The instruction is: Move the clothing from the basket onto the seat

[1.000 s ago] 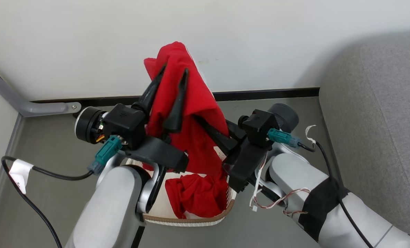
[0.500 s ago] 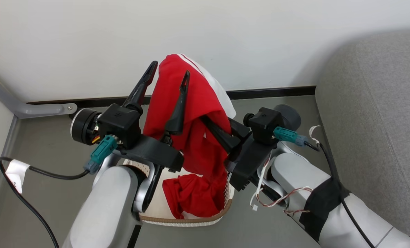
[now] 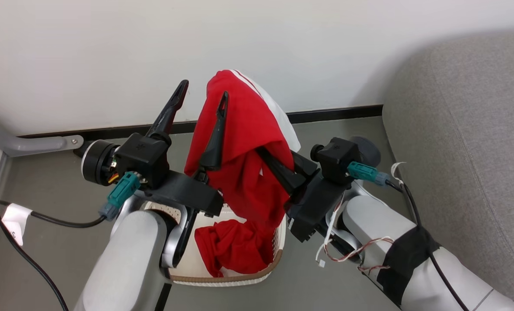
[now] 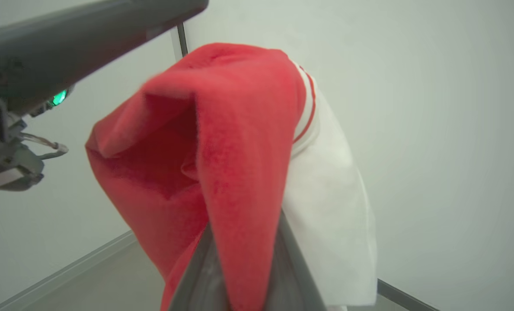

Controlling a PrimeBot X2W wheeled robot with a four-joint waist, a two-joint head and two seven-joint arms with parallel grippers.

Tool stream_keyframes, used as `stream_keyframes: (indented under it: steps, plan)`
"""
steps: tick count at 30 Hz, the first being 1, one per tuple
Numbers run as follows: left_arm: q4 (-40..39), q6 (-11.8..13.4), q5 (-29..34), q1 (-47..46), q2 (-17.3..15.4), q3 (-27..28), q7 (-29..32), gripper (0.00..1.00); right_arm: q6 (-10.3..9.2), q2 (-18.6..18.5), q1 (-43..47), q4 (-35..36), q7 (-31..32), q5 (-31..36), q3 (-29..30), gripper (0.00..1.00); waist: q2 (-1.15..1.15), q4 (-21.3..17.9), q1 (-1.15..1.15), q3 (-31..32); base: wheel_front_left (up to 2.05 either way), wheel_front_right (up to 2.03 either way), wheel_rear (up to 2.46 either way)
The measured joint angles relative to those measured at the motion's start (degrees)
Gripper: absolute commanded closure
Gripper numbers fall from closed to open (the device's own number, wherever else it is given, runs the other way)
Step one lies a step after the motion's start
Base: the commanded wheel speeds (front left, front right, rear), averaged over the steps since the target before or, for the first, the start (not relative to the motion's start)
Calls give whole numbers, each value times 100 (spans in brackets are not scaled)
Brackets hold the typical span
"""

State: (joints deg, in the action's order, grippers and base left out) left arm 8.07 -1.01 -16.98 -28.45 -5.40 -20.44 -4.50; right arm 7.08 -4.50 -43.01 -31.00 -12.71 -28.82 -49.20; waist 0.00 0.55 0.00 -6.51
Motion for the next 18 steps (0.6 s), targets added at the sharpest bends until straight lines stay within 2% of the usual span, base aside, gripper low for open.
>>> stream_keyframes:
  steps: [18]
  plan:
    - [1, 51, -2, 92, -180, 140, -22, 0, 0, 3, 56, -27, -49, -44, 64, 100, 0, -500, 0, -50, 0, 0, 0]
